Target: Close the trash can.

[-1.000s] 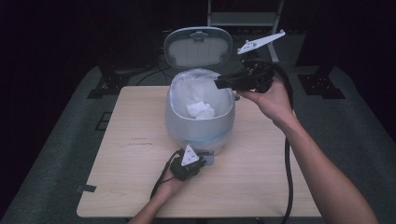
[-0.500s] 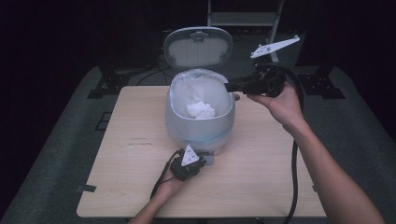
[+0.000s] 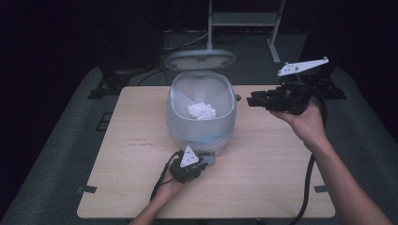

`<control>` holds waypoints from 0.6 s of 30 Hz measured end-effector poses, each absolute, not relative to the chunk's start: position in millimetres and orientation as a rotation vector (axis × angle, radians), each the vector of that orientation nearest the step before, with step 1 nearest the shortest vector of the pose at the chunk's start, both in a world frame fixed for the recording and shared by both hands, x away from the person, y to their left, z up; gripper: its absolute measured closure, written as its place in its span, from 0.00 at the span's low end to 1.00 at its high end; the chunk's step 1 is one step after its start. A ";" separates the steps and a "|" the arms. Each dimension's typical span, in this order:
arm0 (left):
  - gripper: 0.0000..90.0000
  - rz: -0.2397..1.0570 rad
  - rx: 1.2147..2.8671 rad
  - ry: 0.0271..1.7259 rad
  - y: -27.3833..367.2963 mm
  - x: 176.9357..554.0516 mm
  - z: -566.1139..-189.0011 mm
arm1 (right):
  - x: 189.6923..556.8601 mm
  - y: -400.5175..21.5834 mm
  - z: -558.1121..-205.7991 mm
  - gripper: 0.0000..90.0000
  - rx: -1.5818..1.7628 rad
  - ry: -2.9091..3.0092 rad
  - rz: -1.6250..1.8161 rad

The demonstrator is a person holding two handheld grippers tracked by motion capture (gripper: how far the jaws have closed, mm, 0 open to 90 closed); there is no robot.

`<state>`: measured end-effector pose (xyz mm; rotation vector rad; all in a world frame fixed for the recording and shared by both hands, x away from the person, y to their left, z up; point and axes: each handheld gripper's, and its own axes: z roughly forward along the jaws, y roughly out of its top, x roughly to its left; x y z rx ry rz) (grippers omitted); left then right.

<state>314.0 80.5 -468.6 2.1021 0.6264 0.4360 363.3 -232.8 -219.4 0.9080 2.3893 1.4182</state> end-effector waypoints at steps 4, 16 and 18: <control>0.74 0.433 2.111 0.592 80.1 305.7 -458.0 | 357.0 -247.6 -234.6 0.72 0.940 2.381 1.404; 0.67 0.457 2.106 0.577 100.7 299.9 -434.2 | 348.6 -279.7 -282.5 0.67 1.059 2.337 1.386; 0.66 0.459 2.094 0.591 105.8 299.3 -433.2 | 347.5 -283.5 -287.6 0.66 1.070 2.331 1.393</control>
